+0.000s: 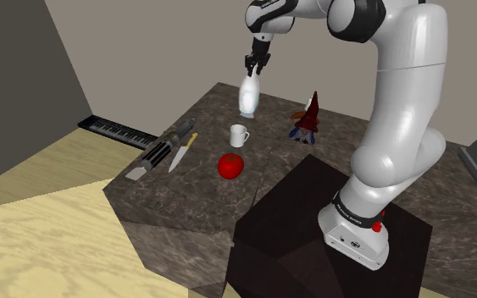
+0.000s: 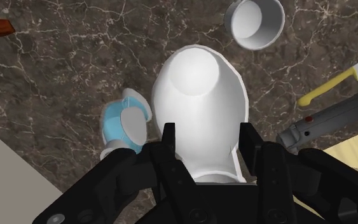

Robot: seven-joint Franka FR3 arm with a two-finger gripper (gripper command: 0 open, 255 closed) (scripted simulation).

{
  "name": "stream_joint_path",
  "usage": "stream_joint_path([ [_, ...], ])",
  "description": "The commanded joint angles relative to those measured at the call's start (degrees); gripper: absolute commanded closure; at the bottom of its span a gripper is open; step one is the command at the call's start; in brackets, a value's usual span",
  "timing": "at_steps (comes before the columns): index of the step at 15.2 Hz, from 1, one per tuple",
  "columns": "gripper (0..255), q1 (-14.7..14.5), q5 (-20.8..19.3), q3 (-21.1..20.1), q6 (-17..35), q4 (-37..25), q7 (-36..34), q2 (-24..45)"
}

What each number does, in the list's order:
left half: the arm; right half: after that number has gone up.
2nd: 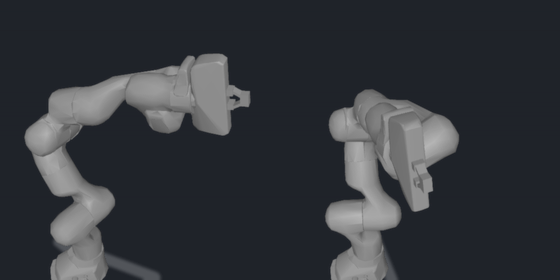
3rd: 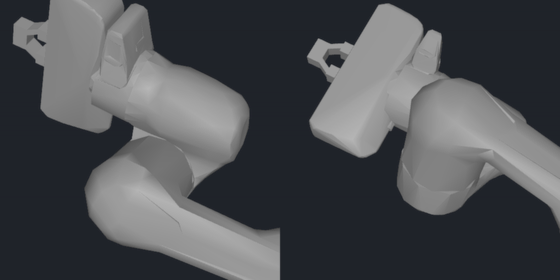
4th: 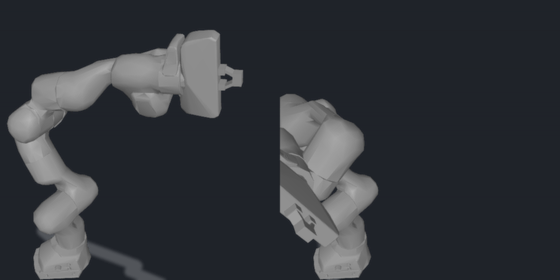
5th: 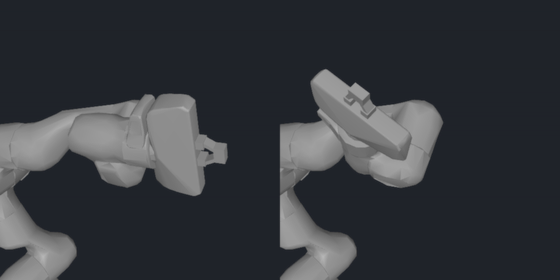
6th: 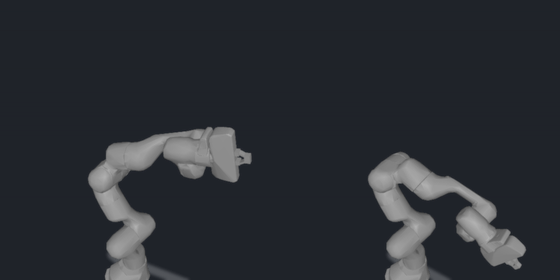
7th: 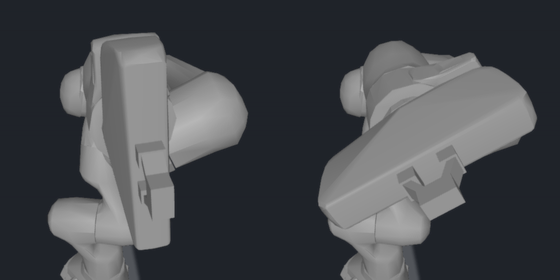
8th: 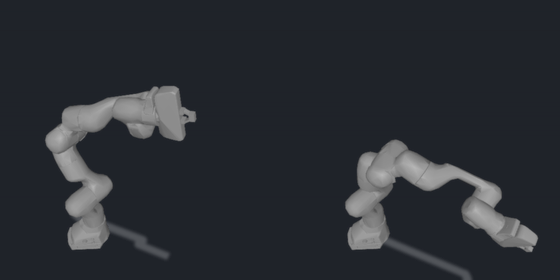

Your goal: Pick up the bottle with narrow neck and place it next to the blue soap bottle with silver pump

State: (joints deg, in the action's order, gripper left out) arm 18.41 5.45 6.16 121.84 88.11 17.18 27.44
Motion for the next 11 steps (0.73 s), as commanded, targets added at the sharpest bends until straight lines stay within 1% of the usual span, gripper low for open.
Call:
stream_joint_path([
  [1,255,0.04,0.11,-0.04,1.41,0.93,0.15,0.41],
  [11,255,0.17,0.7,-0.35,7.56,3.96,0.68,3.56],
])
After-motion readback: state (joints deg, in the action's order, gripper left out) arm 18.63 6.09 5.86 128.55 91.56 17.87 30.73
